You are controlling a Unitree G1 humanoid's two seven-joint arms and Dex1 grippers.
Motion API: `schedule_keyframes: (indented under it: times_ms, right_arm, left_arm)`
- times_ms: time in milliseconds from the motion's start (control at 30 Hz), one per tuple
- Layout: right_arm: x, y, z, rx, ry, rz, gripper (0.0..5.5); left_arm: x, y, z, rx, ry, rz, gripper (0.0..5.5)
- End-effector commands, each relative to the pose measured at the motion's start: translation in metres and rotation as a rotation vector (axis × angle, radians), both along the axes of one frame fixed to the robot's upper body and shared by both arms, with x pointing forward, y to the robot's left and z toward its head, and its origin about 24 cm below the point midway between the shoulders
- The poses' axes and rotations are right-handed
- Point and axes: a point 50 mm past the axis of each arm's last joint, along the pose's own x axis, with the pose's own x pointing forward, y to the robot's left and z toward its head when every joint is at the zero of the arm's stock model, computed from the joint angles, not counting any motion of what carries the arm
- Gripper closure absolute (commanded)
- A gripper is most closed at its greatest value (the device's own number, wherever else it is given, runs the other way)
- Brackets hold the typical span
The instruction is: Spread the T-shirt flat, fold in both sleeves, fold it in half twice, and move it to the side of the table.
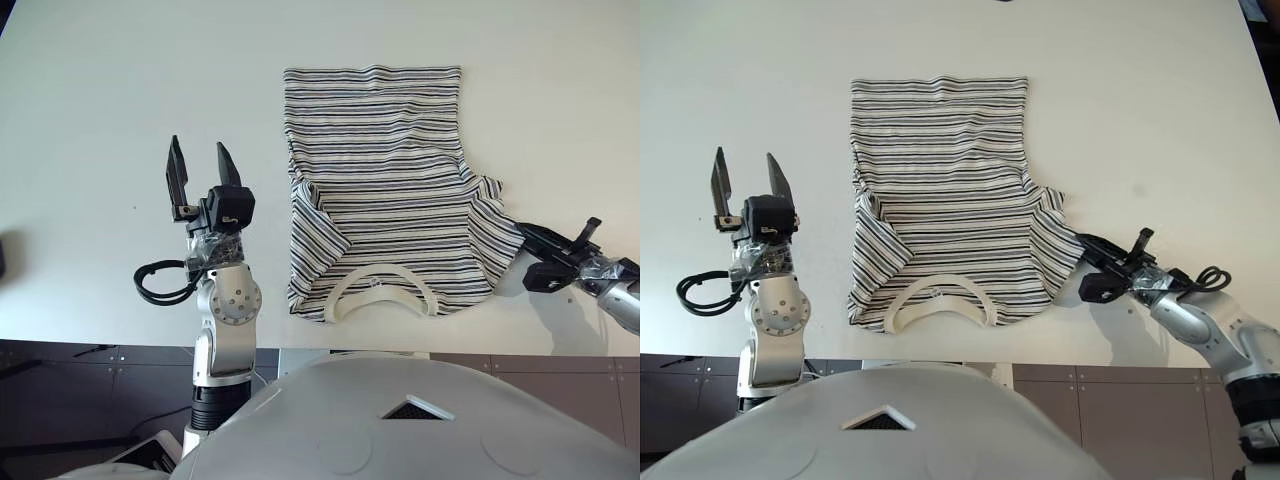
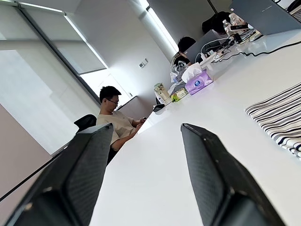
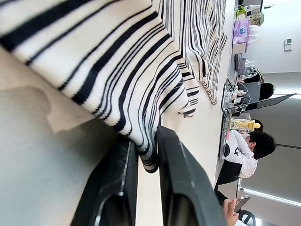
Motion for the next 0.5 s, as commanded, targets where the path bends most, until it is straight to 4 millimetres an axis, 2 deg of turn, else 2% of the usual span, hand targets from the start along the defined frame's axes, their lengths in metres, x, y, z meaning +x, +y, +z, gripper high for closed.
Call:
schedule_keyframes:
  times_ms: [33, 233, 500]
  right_arm:
    - [-0.01, -0.01, -0.014, -0.077, 0.097, -0.026, 5.36]
    - [-0.009, -0.009, -0.006, -0.034, 0.043, -0.017, 5.36]
    - [-0.002, 0.004, 0.021, 0.125, -0.099, 0.051, 5.36]
  left_arm:
    - [-0.001, -0.001, -0.004, -0.008, 0.013, 0.02, 2.82]
    - [-0.001, -0.004, -0.006, -0.012, 0.014, 0.019, 2.82]
    - [-0.003, -0.006, -0.008, -0.017, 0.014, 0.036, 2.82]
